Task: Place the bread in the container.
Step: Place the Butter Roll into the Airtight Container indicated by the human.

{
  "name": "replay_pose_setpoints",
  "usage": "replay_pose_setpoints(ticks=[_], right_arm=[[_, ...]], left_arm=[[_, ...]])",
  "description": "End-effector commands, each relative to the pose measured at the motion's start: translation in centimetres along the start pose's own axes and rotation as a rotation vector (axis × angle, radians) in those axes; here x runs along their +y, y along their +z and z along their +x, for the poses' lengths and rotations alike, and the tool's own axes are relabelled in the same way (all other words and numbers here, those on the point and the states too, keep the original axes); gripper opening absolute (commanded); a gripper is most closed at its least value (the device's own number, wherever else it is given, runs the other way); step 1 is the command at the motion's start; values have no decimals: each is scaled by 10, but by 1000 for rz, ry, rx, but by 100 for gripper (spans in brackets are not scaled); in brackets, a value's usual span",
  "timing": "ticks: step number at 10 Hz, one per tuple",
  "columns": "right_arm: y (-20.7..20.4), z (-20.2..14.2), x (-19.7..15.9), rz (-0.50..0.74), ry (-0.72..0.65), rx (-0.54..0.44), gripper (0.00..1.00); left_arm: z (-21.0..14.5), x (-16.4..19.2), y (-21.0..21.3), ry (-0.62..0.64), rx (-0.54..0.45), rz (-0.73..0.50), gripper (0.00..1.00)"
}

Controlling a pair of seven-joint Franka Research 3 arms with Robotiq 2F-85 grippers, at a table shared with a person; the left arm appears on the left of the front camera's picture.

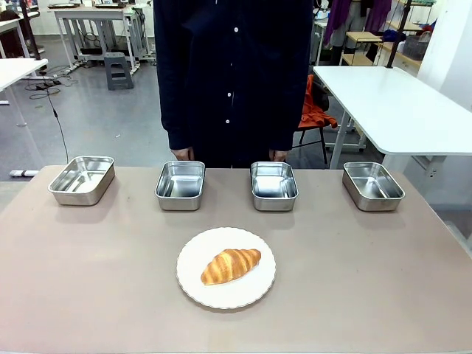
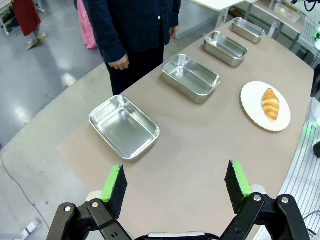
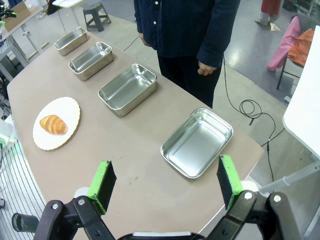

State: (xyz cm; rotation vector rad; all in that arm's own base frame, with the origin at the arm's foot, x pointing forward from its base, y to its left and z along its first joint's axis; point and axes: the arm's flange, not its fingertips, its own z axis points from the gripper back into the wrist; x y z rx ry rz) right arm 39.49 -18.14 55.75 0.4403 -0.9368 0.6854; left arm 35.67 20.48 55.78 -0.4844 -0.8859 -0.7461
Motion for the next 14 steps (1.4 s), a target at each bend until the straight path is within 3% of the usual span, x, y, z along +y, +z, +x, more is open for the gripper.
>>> replay_pose_setpoints(ticks=[1, 14], right_arm=[[-2, 2, -1, 4, 7, -26, 100], [-2, 2, -1, 4, 7, -26, 100]], left_arm=[[0, 0, 0, -5, -5, -4, 100], [0, 0, 0, -5, -5, -4, 100]])
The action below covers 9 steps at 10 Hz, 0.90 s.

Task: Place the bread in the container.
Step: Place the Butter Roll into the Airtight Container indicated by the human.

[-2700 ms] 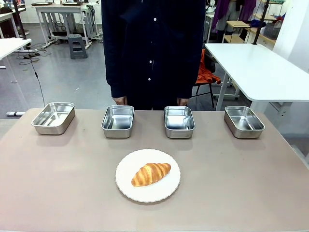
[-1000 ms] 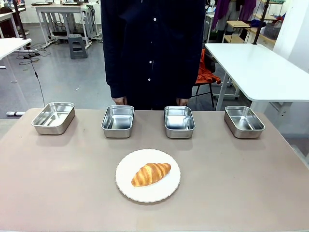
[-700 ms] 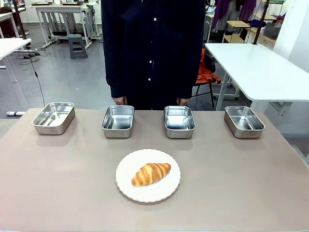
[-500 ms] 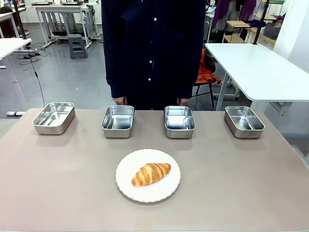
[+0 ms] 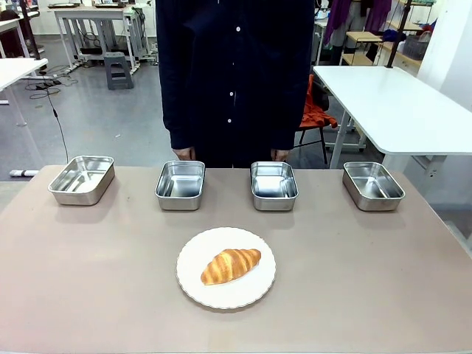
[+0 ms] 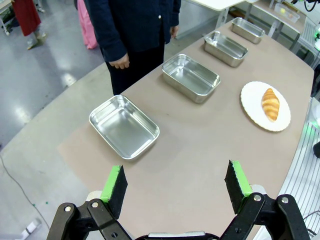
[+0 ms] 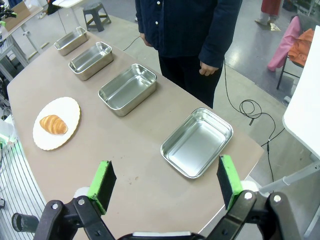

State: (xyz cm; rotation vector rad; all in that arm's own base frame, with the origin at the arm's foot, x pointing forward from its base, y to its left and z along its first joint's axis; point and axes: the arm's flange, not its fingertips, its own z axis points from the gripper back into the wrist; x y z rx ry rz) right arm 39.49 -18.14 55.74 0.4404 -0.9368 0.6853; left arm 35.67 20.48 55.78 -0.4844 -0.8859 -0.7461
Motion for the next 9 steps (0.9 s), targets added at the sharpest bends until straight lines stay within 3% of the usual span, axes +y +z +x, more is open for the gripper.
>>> replay_pose_setpoints(ticks=[1, 9], right_arm=[[-2, 2, -1, 4, 7, -26, 100], [-2, 2, -1, 4, 7, -26, 100]], left_arm=[[0, 0, 0, -5, -5, -4, 100], [0, 0, 0, -5, -5, -4, 100]])
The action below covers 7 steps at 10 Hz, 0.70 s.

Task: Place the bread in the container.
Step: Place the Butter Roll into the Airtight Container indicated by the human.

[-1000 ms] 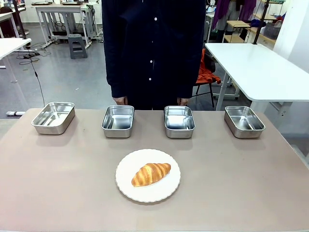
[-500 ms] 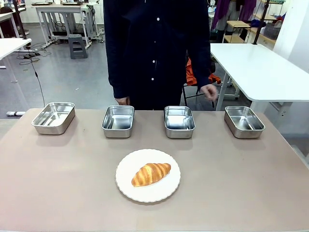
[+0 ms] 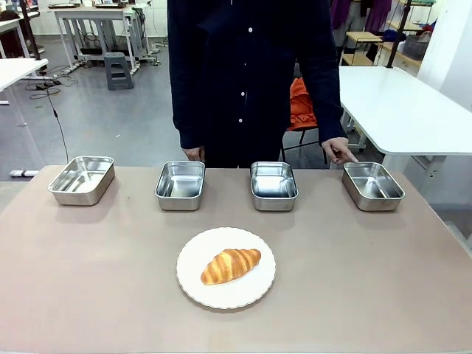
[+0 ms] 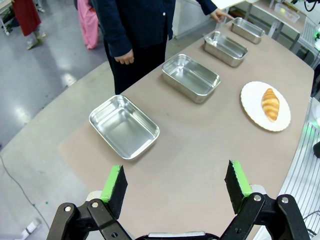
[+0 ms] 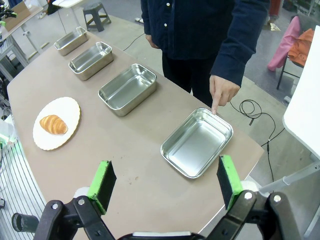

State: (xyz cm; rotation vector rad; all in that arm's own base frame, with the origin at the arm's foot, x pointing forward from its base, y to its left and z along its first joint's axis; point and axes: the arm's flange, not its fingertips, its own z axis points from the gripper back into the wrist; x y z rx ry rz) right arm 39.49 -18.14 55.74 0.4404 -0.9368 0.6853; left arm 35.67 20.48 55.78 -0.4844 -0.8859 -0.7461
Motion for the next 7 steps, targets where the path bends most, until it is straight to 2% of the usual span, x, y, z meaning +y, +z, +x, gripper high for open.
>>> replay_pose_setpoints(ticks=[1, 7], right_arm=[[-2, 2, -1, 4, 7, -26, 100], [-2, 2, -1, 4, 7, -26, 100]], left_arm=[[0, 0, 0, -5, -5, -4, 100], [0, 0, 0, -5, -5, -4, 100]])
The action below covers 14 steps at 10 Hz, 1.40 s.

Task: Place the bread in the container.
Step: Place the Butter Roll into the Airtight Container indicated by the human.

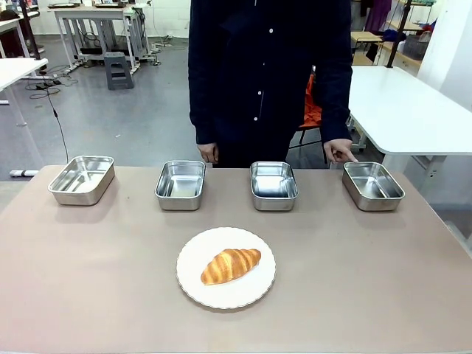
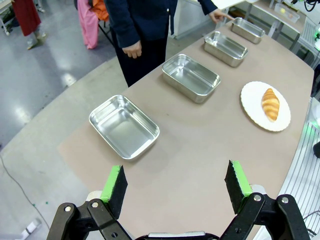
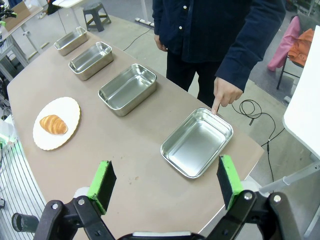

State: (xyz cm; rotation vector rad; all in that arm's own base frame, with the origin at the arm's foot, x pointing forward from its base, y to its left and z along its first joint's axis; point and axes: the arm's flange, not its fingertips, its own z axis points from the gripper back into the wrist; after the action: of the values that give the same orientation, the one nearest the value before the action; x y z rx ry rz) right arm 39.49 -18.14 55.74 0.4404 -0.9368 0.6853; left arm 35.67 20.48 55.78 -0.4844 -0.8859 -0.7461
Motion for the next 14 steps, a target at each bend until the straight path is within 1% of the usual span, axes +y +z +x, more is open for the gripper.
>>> replay_pose_setpoints(ticks=[1, 4, 5, 6, 7, 8, 9, 10, 11, 13, 14], right_arm=[[-2, 2, -1, 4, 7, -26, 100], [-2, 2, -1, 4, 7, -26, 100], [0, 0, 0, 0, 0, 0, 100], [-15, 16, 24, 20, 27, -1, 100], [-31, 33, 51, 31, 52, 29, 100], [-48, 50, 89, 61, 81, 53, 100], [-60, 61, 124, 91, 112, 80, 100], [-73, 65, 165, 126, 175, 127, 100], [-87, 61, 212, 173, 270, 178, 100], [-113, 37, 298, 298, 453, 308, 100], [-122, 24, 322, 342, 536, 364, 100]], left_arm=[[0, 0, 0, -5, -5, -4, 100], [0, 0, 0, -5, -5, -4, 100], [0, 0, 0, -5, -5, -4, 100], [0, 0, 0, -5, -5, -4, 100], [0, 0, 0, -5, -5, -4, 100], [0, 0, 0, -5, -5, -4, 100], [0, 0, 0, -5, -5, -4, 100], [0, 0, 0, -5, -5, -4, 100], [0, 0, 0, -5, -5, -4, 100], [0, 0, 0, -5, -5, -4, 100], [0, 0, 0, -5, -5, -4, 100]])
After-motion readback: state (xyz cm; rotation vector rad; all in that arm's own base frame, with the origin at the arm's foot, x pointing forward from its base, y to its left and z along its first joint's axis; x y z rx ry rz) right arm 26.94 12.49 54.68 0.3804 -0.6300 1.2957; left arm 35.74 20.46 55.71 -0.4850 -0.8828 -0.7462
